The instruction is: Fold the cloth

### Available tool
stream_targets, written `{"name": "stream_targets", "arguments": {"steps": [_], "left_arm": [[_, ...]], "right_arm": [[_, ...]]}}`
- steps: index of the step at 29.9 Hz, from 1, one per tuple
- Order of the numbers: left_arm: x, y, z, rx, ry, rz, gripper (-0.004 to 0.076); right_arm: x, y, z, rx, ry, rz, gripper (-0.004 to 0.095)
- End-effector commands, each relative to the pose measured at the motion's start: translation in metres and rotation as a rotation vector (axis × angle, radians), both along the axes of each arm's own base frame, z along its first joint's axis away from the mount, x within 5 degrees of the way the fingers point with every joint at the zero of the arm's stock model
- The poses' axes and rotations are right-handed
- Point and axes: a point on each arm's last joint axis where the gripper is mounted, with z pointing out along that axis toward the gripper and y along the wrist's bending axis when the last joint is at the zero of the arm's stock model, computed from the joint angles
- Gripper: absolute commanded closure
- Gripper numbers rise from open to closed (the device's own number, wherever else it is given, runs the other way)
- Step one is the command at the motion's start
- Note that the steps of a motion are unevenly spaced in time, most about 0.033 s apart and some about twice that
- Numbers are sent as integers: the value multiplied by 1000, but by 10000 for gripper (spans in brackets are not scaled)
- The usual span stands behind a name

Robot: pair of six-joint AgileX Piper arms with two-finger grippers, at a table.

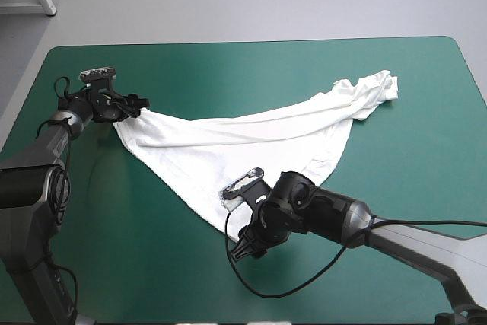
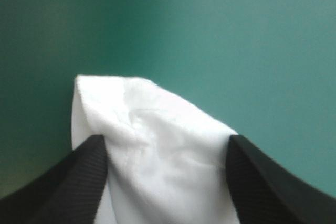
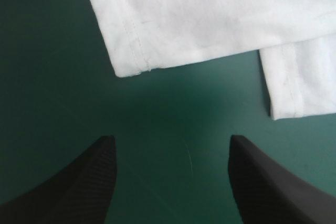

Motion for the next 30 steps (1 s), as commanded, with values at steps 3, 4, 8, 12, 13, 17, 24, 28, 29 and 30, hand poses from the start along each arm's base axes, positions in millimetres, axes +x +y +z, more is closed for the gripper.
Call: {"name": "stream_targets", "arguments": {"steps": [3, 4, 8, 12, 13, 17, 24, 28, 29, 30], "left_arm": [[1, -1, -3, -21, 28, 3, 566], [1, -1, -6, -22, 40, 2, 622], [1, -2, -22, -14, 95, -26, 729], [0, -2, -24, 6, 103, -54, 729], [1, -2, -23, 6, 99, -55, 729], [0, -2, -22, 7, 106, -61, 729], [-1, -2, -23, 16, 116, -78, 729], [-1, -2, -23, 16, 116, -78, 731], [-1, -2, -23, 16, 116, -78, 731], [-1, -2, -23, 16, 116, -78, 731]], "right_arm": [[5, 12, -1, 35, -50, 33, 326], [4, 15, -3, 37, -53, 46, 326], [0, 27, -15, 12, -73, 87, 326], [3, 33, -29, -24, -89, 103, 326], [4, 35, -32, -26, -91, 104, 326], [11, 42, -43, -34, -144, 124, 326], [18, 54, -66, -36, -153, 143, 329], [19, 59, -83, -40, -115, 108, 442], [19, 60, -85, -42, -107, 103, 520], [19, 60, -87, -44, -102, 96, 636]]}}
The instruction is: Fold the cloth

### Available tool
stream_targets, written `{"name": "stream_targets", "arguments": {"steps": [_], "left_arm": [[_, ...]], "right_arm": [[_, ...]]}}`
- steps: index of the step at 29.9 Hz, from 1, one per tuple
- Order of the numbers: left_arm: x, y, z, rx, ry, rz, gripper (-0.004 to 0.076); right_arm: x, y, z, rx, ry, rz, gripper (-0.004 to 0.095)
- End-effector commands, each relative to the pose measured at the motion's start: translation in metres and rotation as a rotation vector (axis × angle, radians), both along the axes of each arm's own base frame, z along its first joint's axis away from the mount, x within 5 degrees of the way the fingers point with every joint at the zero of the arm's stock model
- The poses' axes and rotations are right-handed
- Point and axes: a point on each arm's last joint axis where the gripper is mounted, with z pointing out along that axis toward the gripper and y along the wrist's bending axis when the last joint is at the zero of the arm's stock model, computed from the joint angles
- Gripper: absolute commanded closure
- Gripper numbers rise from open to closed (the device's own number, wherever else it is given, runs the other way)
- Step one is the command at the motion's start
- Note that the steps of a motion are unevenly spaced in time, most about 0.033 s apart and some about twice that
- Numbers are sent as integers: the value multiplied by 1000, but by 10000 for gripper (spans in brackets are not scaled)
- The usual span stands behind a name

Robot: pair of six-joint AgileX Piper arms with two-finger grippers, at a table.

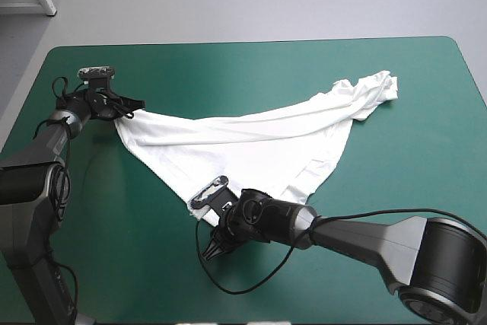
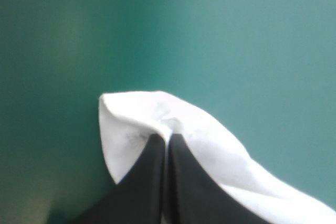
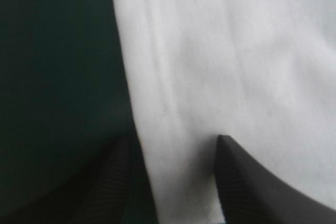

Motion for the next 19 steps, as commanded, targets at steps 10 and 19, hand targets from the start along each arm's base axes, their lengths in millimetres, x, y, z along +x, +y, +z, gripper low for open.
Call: {"name": "stream_targets", "arguments": {"steps": [10, 19], "left_arm": [[-13, -12, 37, -43, -10, -16, 731], [-75, -24, 219, -49, -350, -74, 734]], "right_arm": [[2, -18, 31, -26, -79, -62, 926], [6, -75, 182, -6, -443, -246, 926]]}}
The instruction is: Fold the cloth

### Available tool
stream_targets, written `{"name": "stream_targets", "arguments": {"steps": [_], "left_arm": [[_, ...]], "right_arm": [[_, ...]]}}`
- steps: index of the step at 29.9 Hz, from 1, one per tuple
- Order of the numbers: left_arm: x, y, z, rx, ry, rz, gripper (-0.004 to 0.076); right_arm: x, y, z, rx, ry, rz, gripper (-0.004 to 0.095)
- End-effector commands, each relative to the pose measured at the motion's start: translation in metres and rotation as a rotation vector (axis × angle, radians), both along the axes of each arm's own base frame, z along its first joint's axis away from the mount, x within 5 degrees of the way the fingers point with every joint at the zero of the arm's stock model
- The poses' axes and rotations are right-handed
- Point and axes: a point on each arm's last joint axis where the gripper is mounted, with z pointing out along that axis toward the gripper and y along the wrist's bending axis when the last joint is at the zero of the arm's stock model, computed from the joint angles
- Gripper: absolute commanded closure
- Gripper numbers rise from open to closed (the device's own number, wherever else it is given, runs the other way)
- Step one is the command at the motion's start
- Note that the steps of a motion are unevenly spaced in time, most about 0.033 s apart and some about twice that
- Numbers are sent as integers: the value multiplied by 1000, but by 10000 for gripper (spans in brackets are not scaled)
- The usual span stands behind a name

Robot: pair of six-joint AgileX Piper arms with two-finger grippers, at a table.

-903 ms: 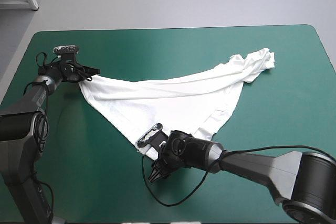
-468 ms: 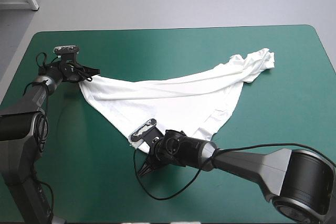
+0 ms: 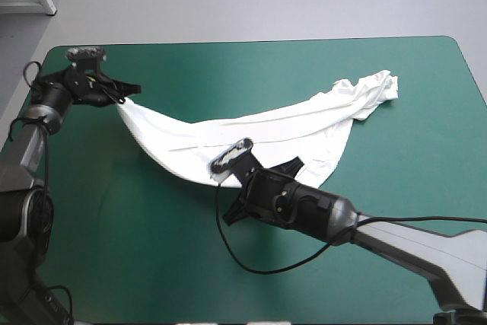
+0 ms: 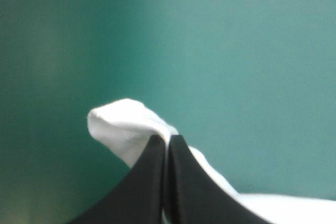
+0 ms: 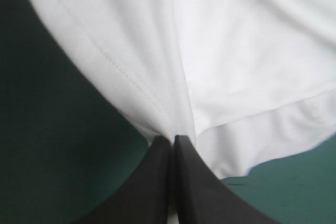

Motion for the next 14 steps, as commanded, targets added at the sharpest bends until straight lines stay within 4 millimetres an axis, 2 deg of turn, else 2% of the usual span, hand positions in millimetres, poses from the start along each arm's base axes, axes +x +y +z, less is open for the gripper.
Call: {"name": "stream_targets", "arguments": {"steps": [1, 3, 7, 10, 14], "left_arm": [[-46, -10, 120, -16, -306, -27, 734], [-74, -13, 164, -12, -420, -42, 734], [-133, -20, 239, -8, -640, -61, 734], [-174, -24, 281, 10, -785, -71, 734], [-220, -27, 324, 39, -951, -78, 734]], "right_arm": [[-1, -35, 84, 61, -217, -74, 926], [-3, -52, 122, 77, -312, -109, 926], [-14, -82, 196, 203, -502, -102, 926], [-21, -109, 242, 257, -658, -134, 926], [-39, -157, 298, 312, -870, -212, 926]]}}
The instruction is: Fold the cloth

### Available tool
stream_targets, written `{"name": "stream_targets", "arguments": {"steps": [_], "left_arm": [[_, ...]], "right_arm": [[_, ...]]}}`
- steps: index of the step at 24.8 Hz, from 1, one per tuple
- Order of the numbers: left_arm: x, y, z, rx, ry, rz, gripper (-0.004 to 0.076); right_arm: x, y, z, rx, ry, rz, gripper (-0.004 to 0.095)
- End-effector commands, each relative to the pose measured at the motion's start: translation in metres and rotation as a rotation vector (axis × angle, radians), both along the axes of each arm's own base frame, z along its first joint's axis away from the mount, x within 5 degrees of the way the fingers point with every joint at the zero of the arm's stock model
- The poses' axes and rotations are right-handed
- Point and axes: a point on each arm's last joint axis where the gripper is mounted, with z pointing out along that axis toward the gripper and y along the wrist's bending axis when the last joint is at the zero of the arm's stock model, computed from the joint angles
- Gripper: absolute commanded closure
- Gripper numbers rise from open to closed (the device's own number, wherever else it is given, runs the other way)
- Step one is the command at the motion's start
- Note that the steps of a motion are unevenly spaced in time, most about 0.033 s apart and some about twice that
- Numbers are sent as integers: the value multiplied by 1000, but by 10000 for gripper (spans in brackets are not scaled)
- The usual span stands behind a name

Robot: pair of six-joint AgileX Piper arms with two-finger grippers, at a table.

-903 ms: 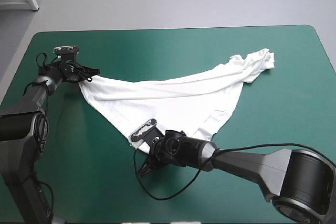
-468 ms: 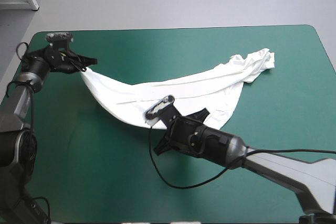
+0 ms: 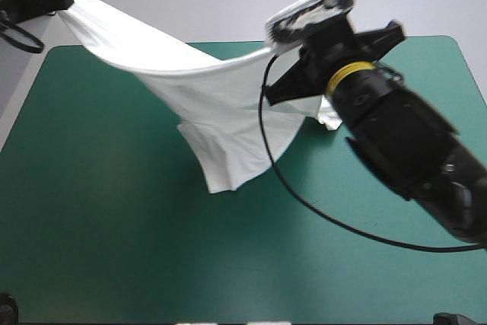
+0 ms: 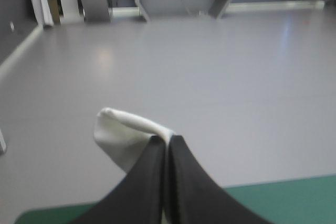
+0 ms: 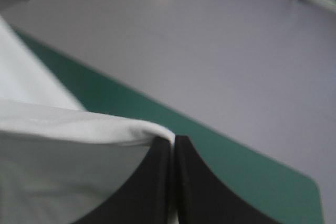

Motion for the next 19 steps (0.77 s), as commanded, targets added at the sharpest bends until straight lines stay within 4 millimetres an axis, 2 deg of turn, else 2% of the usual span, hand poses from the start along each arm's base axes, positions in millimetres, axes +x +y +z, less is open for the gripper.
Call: {"name": "stream_targets", "arguments": {"steps": [1, 4, 7, 10, 13, 16, 19], "left_arm": [[-55, -4, 52, 6, -252, 3, 734], [-77, -5, 70, 40, -325, 20, 734], [-89, -4, 78, 60, -372, 40, 734], [-101, -4, 86, 76, -416, 55, 734], [-121, -5, 98, 106, -490, 73, 734], [-146, -7, 110, 134, -589, 84, 734], [-147, -6, 114, 142, -626, 94, 734]], "right_arm": [[-24, -68, 61, 80, -244, -134, 926], [-44, -109, 90, 166, -351, -174, 926], [-60, -139, 105, 230, -415, -176, 926], [-69, -155, 112, 274, -457, -166, 926], [-71, -152, 116, 254, -502, -116, 926], [-66, -135, 120, 217, -552, -68, 926], [-63, -120, 125, 212, -631, -32, 926]]}}
